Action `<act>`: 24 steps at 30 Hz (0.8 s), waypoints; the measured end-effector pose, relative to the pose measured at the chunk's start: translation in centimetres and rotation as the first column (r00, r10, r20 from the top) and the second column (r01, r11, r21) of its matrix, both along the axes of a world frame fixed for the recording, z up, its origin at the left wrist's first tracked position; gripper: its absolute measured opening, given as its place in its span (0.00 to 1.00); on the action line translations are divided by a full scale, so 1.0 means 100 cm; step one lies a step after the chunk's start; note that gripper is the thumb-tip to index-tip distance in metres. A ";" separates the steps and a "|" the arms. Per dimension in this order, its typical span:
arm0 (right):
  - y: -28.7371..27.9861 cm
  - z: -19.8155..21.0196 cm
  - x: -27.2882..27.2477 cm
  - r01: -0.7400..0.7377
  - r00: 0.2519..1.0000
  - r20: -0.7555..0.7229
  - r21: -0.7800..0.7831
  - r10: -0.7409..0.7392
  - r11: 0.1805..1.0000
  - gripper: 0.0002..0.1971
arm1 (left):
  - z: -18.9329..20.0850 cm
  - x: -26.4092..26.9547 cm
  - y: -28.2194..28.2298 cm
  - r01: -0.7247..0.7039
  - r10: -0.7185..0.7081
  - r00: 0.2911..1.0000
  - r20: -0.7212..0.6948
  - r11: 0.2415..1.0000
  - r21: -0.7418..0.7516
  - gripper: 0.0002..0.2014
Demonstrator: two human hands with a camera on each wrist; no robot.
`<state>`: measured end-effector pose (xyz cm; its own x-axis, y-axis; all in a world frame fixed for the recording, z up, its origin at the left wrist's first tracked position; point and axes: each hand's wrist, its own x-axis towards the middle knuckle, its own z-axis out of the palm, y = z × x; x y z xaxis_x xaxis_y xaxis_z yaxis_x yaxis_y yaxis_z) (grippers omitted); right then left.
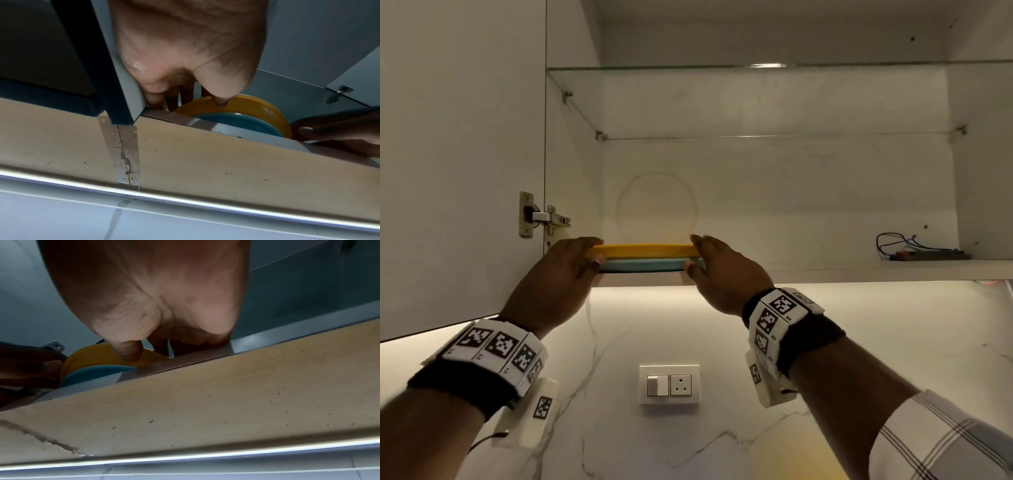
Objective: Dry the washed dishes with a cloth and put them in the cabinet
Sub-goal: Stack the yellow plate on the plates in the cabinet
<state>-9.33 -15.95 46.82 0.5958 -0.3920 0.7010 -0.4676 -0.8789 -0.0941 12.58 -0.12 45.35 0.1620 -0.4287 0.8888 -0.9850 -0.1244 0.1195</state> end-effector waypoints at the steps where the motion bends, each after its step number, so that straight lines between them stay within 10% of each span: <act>1: 0.000 -0.001 0.001 0.038 0.999 -0.007 -0.026 -0.038 0.999 0.29 | -0.001 0.000 -0.002 -0.020 0.020 1.000 0.010 1.000 0.002 0.25; 13: -0.003 -0.012 0.009 0.183 0.979 -0.052 -0.175 -0.195 0.967 0.31 | -0.006 -0.013 -0.006 -0.087 0.087 0.996 -0.013 0.995 0.043 0.31; 24: 0.033 -0.057 -0.051 -0.110 0.978 0.152 -0.187 0.139 0.976 0.32 | -0.056 -0.076 -0.013 0.139 -0.136 0.990 0.029 0.977 -0.165 0.27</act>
<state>-14.46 -12.60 41.14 0.5035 -0.1833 0.8443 -0.3443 -0.9389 0.0015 5.02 -1.44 39.73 0.0957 -0.2923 0.9515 -0.9934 0.0323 0.1099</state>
